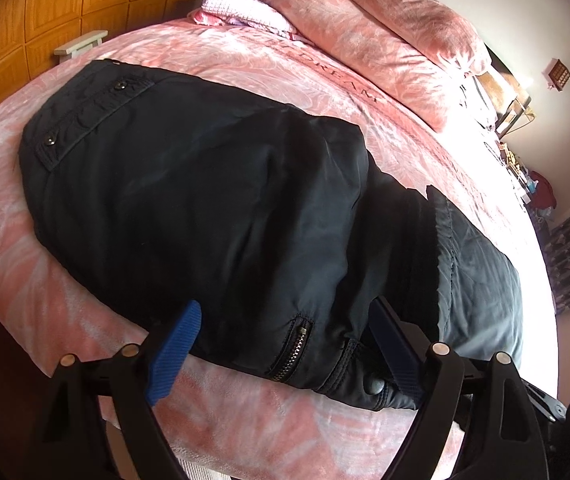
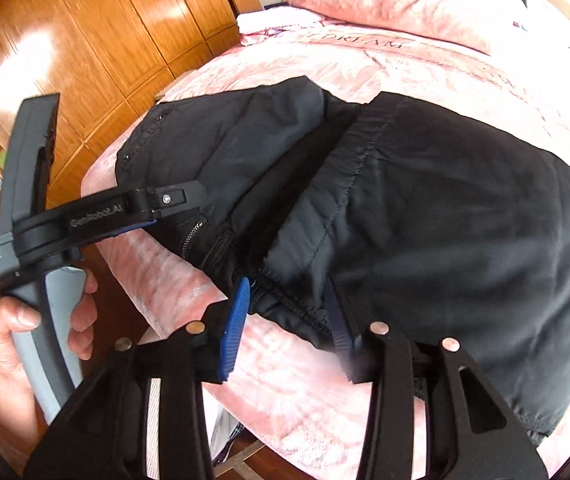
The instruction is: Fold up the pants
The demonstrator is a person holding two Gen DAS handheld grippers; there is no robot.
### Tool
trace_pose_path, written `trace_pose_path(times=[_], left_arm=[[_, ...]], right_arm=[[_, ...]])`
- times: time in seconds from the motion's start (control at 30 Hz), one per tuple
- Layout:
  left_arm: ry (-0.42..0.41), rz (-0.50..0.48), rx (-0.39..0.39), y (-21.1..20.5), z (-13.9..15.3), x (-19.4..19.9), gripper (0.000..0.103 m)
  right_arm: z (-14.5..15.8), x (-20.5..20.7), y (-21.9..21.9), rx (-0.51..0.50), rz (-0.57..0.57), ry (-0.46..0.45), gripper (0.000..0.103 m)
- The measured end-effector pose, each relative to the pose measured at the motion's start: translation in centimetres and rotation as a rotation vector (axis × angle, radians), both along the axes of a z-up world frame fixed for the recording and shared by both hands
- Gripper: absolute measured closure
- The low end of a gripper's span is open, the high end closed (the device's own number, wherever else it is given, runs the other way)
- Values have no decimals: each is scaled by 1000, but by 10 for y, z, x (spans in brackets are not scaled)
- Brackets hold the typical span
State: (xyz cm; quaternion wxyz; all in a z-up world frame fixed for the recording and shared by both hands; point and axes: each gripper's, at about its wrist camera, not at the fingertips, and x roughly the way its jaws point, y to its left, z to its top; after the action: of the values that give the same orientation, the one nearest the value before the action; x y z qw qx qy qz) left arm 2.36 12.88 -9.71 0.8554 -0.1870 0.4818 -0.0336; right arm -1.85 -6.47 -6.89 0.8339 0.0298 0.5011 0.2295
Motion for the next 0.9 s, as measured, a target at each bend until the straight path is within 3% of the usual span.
trace_pose_path(times=[0.13,0.27,0.43,0.53,0.63,0.77,0.9], left_arm=[[-24,-39,-16,-15,10,-1,16],[-44,-143,-20,-51,20,1,16],[-27,-265,88,-96,17,6,16],[14,-300,148,-109,6,9,16],[52,-323,164,-114,-7,11,16],[67,-347,197,-118,-17,13,14],[86,-347,209,-119,-18,14,10]], right_arm=[[20,-10,-37,28,-104,-24,62],[28,-12,-74,-60,-248,-45,62],[24,-17,-127,-98,-392,-28,61],[16,-21,-155,-95,-466,-2,49],[5,-27,-181,-90,-521,32,47],[-12,-32,-207,-44,-534,85,32],[-33,-34,-215,88,-500,156,32]])
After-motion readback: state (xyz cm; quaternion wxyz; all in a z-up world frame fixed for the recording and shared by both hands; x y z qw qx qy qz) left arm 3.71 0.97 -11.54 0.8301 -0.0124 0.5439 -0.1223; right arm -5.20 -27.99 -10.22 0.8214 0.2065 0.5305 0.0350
